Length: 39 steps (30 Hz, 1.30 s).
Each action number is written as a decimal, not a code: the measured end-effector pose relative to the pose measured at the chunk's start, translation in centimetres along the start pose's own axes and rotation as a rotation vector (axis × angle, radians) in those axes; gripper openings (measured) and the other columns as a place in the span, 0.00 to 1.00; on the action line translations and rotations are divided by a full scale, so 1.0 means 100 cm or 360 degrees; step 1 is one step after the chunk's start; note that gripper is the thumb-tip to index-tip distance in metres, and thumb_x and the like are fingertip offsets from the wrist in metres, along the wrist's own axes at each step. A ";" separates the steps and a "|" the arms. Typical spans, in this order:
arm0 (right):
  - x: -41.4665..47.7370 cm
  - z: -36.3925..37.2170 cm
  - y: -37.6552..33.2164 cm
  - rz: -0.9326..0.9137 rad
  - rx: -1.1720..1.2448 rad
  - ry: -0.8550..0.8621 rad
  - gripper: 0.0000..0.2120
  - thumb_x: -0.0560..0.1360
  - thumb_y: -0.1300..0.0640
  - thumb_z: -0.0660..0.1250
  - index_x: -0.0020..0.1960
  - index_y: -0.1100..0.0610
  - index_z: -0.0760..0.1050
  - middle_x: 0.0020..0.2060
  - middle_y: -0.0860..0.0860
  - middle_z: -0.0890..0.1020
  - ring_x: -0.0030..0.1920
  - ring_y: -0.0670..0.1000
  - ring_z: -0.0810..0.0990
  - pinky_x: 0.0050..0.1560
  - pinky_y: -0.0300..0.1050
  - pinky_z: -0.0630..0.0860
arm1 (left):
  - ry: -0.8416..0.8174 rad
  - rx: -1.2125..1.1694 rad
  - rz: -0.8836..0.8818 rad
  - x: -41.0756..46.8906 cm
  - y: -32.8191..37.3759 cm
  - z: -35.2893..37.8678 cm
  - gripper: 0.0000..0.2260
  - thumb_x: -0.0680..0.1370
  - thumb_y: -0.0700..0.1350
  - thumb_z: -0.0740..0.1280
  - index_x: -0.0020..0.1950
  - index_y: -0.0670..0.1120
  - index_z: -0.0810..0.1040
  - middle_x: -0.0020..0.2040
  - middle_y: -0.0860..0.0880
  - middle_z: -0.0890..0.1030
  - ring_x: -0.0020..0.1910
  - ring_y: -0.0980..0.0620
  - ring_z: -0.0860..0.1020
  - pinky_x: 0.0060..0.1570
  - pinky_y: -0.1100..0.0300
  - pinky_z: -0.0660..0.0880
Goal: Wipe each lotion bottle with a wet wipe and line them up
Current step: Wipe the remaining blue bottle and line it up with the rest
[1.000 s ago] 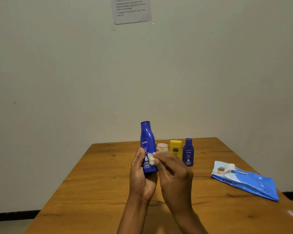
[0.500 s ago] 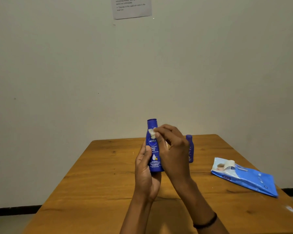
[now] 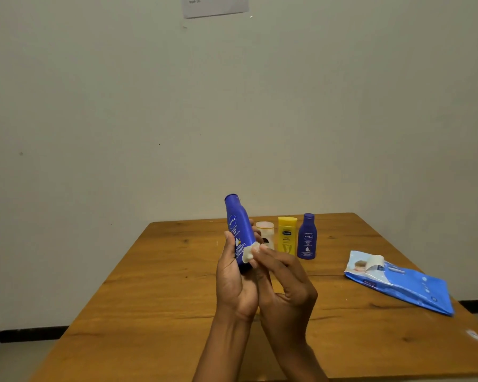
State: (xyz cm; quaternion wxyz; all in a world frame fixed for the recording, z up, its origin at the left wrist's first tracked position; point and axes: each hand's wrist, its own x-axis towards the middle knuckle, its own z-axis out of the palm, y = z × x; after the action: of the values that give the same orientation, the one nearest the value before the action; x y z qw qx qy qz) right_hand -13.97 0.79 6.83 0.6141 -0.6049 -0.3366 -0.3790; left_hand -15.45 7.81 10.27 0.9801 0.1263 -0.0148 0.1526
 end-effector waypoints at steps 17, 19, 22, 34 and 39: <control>0.030 -0.010 0.000 -0.0097 -0.0125 -0.0203 0.13 0.73 0.55 0.68 0.55 0.57 0.82 0.50 0.51 0.83 0.53 0.45 0.80 0.52 0.35 0.78 | -0.0085 -0.0069 -0.0012 0.004 -0.003 0.011 0.23 0.82 0.49 0.61 0.76 0.42 0.69 0.60 0.44 0.80 0.50 0.50 0.82 0.52 0.53 0.82; 0.022 -0.011 0.000 -0.0080 -0.0109 -0.0259 0.12 0.73 0.55 0.68 0.55 0.56 0.82 0.50 0.50 0.83 0.53 0.44 0.80 0.52 0.34 0.78 | -0.0061 -0.0072 -0.0005 0.005 0.000 0.011 0.24 0.81 0.50 0.62 0.76 0.43 0.70 0.61 0.47 0.80 0.47 0.53 0.81 0.50 0.57 0.81; 0.023 -0.013 0.000 -0.0082 -0.0148 -0.0298 0.10 0.72 0.58 0.71 0.54 0.56 0.83 0.49 0.50 0.83 0.52 0.44 0.80 0.51 0.35 0.78 | -0.0072 -0.0120 -0.0026 0.004 0.000 0.009 0.24 0.80 0.50 0.63 0.75 0.43 0.71 0.59 0.46 0.81 0.44 0.52 0.82 0.47 0.55 0.83; 0.042 -0.020 -0.010 0.0035 0.0035 -0.0241 0.14 0.73 0.61 0.73 0.57 0.54 0.81 0.53 0.47 0.82 0.56 0.42 0.79 0.52 0.35 0.78 | 0.0005 -0.0092 -0.0109 -0.007 -0.008 -0.002 0.22 0.81 0.48 0.62 0.70 0.35 0.72 0.55 0.38 0.81 0.54 0.45 0.83 0.56 0.52 0.81; 0.026 -0.028 -0.017 0.0130 0.0187 -0.0363 0.13 0.73 0.59 0.72 0.57 0.51 0.81 0.53 0.44 0.83 0.57 0.42 0.80 0.55 0.35 0.77 | 0.0061 0.0007 -0.0166 -0.006 -0.008 -0.010 0.22 0.80 0.55 0.63 0.67 0.40 0.74 0.48 0.43 0.80 0.44 0.50 0.82 0.45 0.57 0.83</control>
State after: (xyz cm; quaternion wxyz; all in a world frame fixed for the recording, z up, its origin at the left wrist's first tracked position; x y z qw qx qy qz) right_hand -14.35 -2.14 9.78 0.6212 -0.6203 -0.4008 -0.2620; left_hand -15.77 7.13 9.03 0.9865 0.1263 0.0109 0.1037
